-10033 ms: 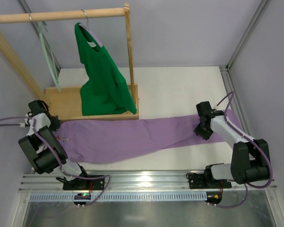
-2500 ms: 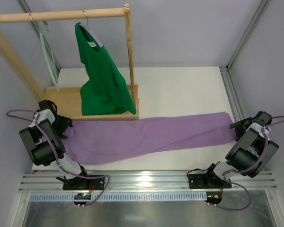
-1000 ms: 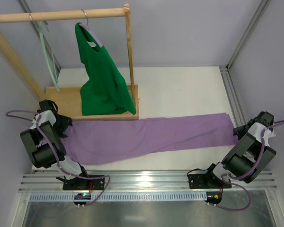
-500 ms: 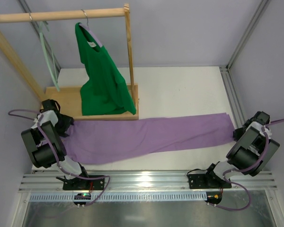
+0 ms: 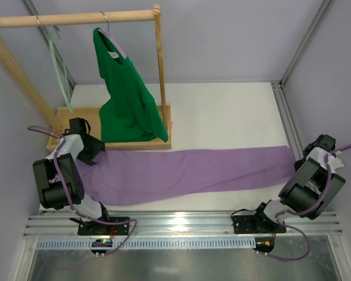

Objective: Place the trousers on the hanger
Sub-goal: Fold the trousers

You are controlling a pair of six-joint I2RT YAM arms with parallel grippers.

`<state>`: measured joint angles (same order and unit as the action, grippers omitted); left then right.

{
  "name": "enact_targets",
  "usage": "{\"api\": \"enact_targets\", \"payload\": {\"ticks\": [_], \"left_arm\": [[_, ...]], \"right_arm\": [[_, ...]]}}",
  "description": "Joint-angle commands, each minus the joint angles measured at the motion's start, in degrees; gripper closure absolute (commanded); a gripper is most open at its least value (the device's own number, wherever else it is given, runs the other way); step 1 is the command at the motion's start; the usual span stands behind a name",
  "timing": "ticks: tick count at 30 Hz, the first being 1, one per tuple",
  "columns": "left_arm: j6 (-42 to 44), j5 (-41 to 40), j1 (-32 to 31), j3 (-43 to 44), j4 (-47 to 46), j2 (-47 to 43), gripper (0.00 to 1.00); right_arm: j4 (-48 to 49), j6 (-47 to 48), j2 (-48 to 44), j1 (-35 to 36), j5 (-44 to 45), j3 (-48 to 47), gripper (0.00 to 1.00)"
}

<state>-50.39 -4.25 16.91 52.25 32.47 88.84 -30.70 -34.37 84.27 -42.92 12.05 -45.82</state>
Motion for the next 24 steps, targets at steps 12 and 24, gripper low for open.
{"api": "enact_targets", "payload": {"ticks": [12,24], "left_arm": [[0.9,-0.1,-6.5,5.5,1.2,-6.6,0.31],[10.0,13.0,-9.9,1.4,-4.1,-15.8,0.34]], "right_arm": [[-11.2,10.5,-23.0,24.3,5.4,-12.4,0.96],[-6.1,-5.2,-30.3,67.8,-5.4,6.3,0.96]]}}
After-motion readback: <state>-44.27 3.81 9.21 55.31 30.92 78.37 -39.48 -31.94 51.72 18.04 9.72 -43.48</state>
